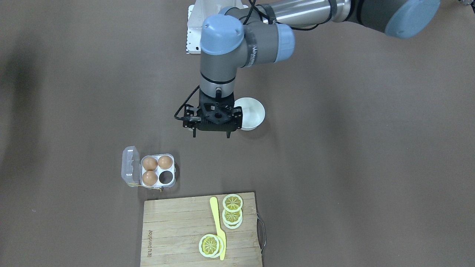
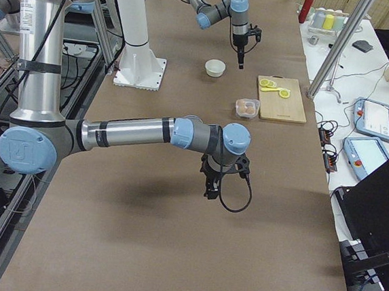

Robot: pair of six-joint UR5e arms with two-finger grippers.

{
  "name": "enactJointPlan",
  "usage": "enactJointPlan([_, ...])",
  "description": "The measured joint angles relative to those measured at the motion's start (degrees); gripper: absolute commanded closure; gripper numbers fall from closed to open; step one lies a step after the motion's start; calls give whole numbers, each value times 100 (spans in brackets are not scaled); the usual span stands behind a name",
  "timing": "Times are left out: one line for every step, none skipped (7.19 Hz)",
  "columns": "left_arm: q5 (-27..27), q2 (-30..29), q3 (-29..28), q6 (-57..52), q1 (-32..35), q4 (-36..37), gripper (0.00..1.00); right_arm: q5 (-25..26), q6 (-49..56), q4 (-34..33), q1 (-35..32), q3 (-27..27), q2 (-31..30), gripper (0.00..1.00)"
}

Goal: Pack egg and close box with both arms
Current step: 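Withdraw the left arm to rest while the right arm moves in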

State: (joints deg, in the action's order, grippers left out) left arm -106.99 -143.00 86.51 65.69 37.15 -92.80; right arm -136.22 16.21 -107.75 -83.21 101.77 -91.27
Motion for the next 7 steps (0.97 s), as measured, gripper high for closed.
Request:
enactJointPlan([-212,536,787,-436,188,440,3,6,-22,0,23,-3,27,0])
enactJointPlan([-336,987,1379,-839,378,739,3,9,-50,0,76,-9,67,0])
enactJointPlan([-453,1464,1826,-1290,575,889,3,8,-132,0,147,-11,155,0])
enactJointPlan([-610,2021,2216,-1823,779,942,3,-52,-297,0,236,-11,304,0])
enactJointPlan([-777,2559,2538,-2270,989,947,3,-204,-461,0,368,-14,469,0])
enactJointPlan([-933,3067,2828,-2667,1199,936,3,-398,-634,0,549,-15,636,0])
enactJointPlan([-1069,3543,3072,-3068,1404,904,3,-621,-833,0,730,-14,807,4])
